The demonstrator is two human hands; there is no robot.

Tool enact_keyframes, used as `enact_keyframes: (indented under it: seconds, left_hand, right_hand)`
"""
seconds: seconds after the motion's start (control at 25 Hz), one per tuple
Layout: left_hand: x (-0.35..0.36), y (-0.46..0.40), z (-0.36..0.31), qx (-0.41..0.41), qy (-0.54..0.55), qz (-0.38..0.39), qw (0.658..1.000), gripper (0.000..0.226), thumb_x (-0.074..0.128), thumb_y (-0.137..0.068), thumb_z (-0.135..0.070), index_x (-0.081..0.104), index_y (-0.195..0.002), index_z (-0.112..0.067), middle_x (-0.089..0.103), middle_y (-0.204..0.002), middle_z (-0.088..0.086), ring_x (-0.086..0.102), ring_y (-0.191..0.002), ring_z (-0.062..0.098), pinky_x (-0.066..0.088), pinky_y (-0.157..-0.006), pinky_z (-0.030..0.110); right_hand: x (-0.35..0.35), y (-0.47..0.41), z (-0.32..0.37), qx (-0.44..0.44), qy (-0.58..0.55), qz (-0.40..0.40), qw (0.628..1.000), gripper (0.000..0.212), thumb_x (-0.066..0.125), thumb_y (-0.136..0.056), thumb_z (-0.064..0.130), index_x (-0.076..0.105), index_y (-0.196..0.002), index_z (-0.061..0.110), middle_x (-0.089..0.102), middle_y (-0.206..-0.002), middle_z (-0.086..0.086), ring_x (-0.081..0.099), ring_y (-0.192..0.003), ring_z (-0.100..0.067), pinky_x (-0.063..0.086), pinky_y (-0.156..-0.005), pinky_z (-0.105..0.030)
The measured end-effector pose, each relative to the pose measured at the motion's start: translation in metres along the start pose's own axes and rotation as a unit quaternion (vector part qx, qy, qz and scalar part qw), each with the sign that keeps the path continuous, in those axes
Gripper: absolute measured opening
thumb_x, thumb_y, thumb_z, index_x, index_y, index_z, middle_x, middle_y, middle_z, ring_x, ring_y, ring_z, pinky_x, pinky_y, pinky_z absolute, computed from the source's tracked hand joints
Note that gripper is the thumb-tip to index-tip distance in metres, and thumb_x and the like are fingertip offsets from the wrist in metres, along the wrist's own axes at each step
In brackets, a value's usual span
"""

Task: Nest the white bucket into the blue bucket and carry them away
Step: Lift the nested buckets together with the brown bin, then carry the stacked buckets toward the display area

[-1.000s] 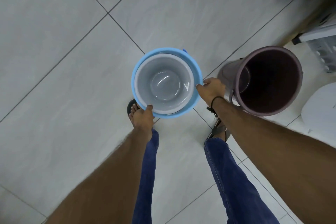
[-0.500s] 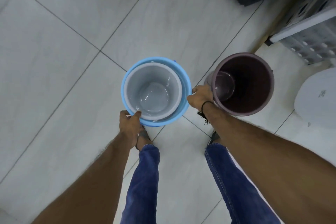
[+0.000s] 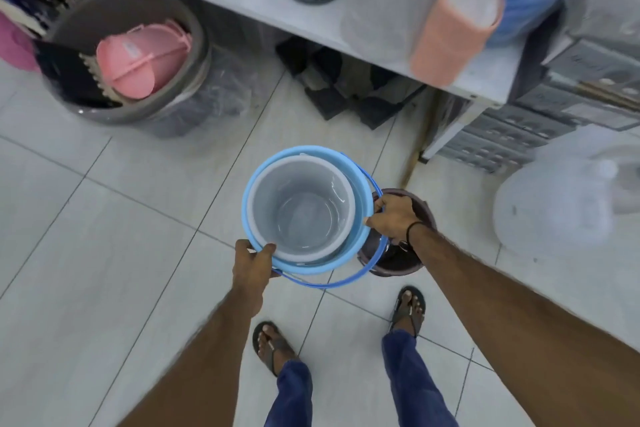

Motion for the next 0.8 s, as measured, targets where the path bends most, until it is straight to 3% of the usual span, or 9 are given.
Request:
enact_keyframes:
  seconds: [0.04,0.12,0.2,0.36,0.48,0.56,0.72,0.8]
  left_hand:
    - [0.016,0.01,-0.009,0.006,-0.005,0.007,1.0,0.023,0.065,-0.092,-0.023,0.044,-0.1,-0.019,0.061,-0.106,0.017,0.069,-0.086,0.039,0.056,-0.042,0.031]
    - [0.061,0.032,-0.022,0.016,-0.01,0.03,0.999,0.022,0.066,-0.091,-0.022,0.044,-0.096,-0.019,0.062,-0.104,0.018,0.069,-0.084,0.039,0.05,-0.039,0.024]
    - [0.108,0.052,-0.022,0.022,-0.019,0.048,0.998,0.022,0.067,-0.091,-0.021,0.045,-0.093,-0.019,0.063,-0.102,0.018,0.069,-0.082,0.039,0.048,-0.046,0.026]
    - [0.185,0.07,0.007,-0.006,-0.039,0.041,0.998,0.021,0.067,-0.092,-0.02,0.046,-0.093,-0.019,0.06,-0.096,0.011,0.065,-0.068,0.027,0.052,-0.06,0.032]
    - [0.228,0.049,0.042,-0.031,-0.066,0.026,0.997,0.022,0.066,-0.093,-0.021,0.046,-0.101,-0.016,0.059,-0.101,0.013,0.067,-0.078,0.031,0.056,-0.068,0.037]
    - [0.254,0.021,0.071,-0.034,-0.1,0.006,0.994,0.024,0.066,-0.092,-0.024,0.045,-0.102,-0.016,0.06,-0.105,0.017,0.068,-0.087,0.036,0.058,-0.071,0.041]
    - [0.281,-0.035,0.126,-0.05,-0.193,-0.017,0.98,0.03,0.067,-0.09,-0.032,0.044,-0.104,-0.018,0.061,-0.107,0.015,0.065,-0.091,0.034,0.059,-0.081,0.047]
    - [0.287,-0.059,0.15,-0.053,-0.214,-0.022,0.975,0.034,0.068,-0.089,-0.033,0.045,-0.107,-0.015,0.06,-0.109,0.015,0.063,-0.096,0.036,0.057,-0.087,0.052]
  right_hand:
    - [-0.022,0.004,-0.009,0.008,0.008,-0.013,1.0,0.016,0.077,-0.08,0.018,0.065,-0.089,0.015,0.053,-0.122,-0.008,0.069,-0.099,-0.031,0.058,-0.063,-0.034]
    - [-0.068,0.004,-0.039,0.032,0.0,-0.036,0.999,0.016,0.077,-0.08,0.018,0.063,-0.086,0.016,0.051,-0.124,-0.012,0.068,-0.095,-0.03,0.058,-0.072,-0.036]
    - [-0.101,-0.002,-0.08,0.058,-0.015,-0.039,0.997,0.018,0.077,-0.081,0.015,0.064,-0.094,0.011,0.045,-0.132,-0.013,0.067,-0.097,-0.032,0.054,-0.077,-0.037]
    - [-0.127,-0.028,-0.159,0.1,-0.024,-0.008,0.995,0.027,0.075,-0.085,0.014,0.064,-0.109,0.009,0.03,-0.123,-0.006,0.052,-0.069,-0.016,0.05,-0.07,-0.033]
    - [-0.118,-0.065,-0.205,0.111,-0.023,0.005,0.993,0.025,0.073,-0.086,0.014,0.064,-0.109,0.01,0.028,-0.118,-0.003,0.047,-0.064,-0.012,0.048,-0.068,-0.03]
    - [-0.1,-0.099,-0.234,0.107,-0.022,0.005,0.994,0.024,0.072,-0.086,0.014,0.064,-0.109,0.012,0.032,-0.121,-0.005,0.047,-0.064,-0.011,0.047,-0.074,-0.028]
    - [-0.052,-0.151,-0.285,0.14,-0.033,0.011,0.99,0.024,0.07,-0.085,0.017,0.062,-0.108,0.016,0.041,-0.129,-0.01,0.059,-0.084,-0.026,0.056,-0.089,-0.037]
    - [-0.025,-0.168,-0.298,0.152,-0.065,0.021,0.986,0.026,0.072,-0.083,0.017,0.06,-0.106,0.018,0.048,-0.131,-0.012,0.061,-0.089,-0.028,0.056,-0.085,-0.036]
Point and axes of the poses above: each hand's wrist, its own y-axis away from the middle knuckle, its own x-axis out of the palm, z = x × y, the point moved 8 cm from there along -y, towards the middle knuckle
